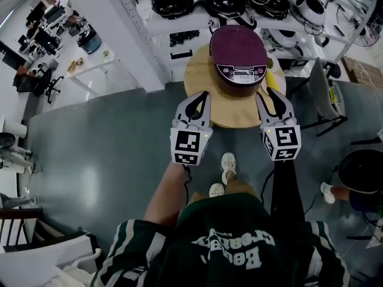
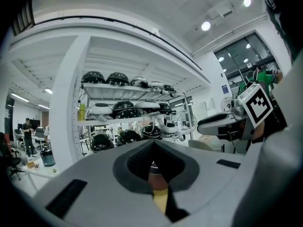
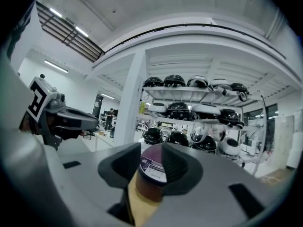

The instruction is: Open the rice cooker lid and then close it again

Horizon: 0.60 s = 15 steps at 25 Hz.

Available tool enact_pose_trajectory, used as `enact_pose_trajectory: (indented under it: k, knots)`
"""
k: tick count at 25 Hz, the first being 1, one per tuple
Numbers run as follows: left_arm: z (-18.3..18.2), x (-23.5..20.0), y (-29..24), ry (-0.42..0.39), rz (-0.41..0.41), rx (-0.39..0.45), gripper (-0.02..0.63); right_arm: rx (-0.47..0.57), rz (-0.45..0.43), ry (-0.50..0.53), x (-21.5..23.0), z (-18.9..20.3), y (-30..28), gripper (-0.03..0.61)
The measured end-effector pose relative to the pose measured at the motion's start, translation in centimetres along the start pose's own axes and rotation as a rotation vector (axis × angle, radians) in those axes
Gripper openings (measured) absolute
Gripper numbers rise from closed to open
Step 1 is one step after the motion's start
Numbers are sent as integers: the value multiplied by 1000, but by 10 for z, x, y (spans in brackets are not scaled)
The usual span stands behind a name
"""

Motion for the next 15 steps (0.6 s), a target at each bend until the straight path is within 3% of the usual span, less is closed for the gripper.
enact_pose_trajectory:
  k: [7,15]
  knots:
    - [-4,-17,-80,1,-13,-35,2,-69,-122,0,30,13,-83,152]
    - [-8,-25,-160,18,-40,-51,2,-292,-322,54,43,60,-161,158]
Point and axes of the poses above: the fingertips, and each gripper's own axes: y backward along the fingers, x to its right, z out of its underside, the point moved 1 cm from there along y, backward along the fingers, and after that the axes turned 8 degrees about -x, right-handed, at the moved point
